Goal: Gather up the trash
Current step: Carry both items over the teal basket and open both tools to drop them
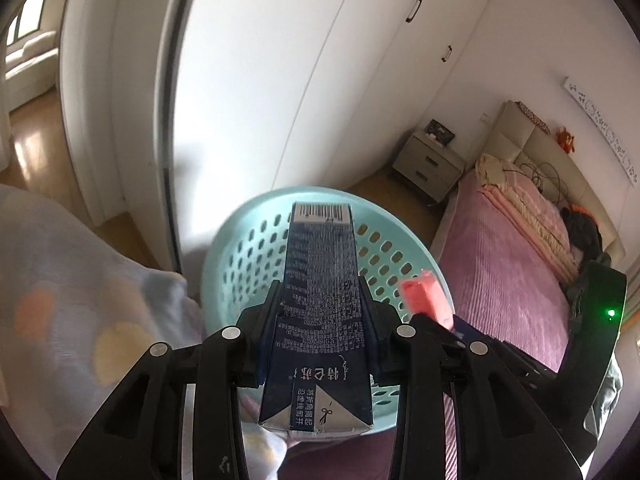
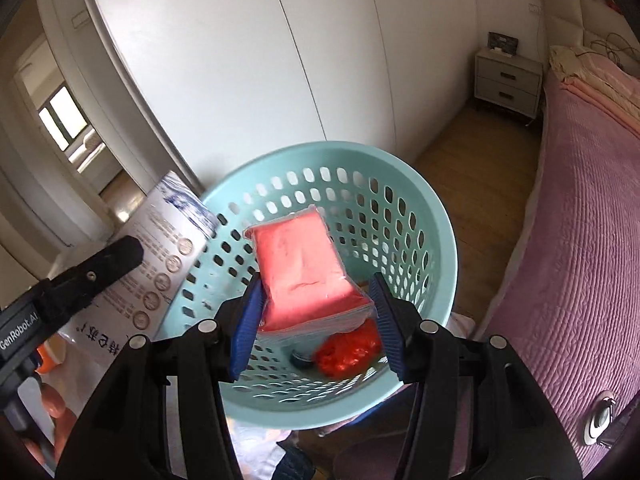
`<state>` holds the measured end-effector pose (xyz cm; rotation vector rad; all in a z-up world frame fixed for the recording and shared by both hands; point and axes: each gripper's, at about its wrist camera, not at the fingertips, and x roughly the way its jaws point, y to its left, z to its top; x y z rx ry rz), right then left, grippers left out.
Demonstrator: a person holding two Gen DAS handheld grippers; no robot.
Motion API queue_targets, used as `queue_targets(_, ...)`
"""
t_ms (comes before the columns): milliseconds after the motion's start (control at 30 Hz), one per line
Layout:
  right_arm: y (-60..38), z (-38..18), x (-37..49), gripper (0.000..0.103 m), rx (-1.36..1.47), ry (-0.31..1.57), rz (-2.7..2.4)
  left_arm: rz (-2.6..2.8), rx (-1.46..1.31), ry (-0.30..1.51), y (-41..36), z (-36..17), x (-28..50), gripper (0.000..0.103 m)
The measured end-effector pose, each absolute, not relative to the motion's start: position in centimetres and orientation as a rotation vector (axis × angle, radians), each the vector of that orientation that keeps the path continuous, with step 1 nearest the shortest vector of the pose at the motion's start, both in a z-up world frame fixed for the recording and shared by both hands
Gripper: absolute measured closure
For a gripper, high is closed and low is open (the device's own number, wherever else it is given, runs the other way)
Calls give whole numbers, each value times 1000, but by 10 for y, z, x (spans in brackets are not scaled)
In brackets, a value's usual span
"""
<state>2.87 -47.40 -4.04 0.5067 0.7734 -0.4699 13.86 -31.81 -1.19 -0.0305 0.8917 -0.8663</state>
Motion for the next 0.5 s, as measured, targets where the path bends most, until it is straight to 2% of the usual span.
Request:
queue_targets(33, -474, -43, 28, 53, 503, 775, -474, -883, -45, 889, -318, -12, 140, 56)
queue_targets(100, -475, -46, 33, 52, 498, 781, -487, -887, -65, 876, -315, -10, 138, 40)
queue_targets(500, -452, -33, 24, 48, 498, 740, -415, -841, -184, 788, -247, 17, 114, 39)
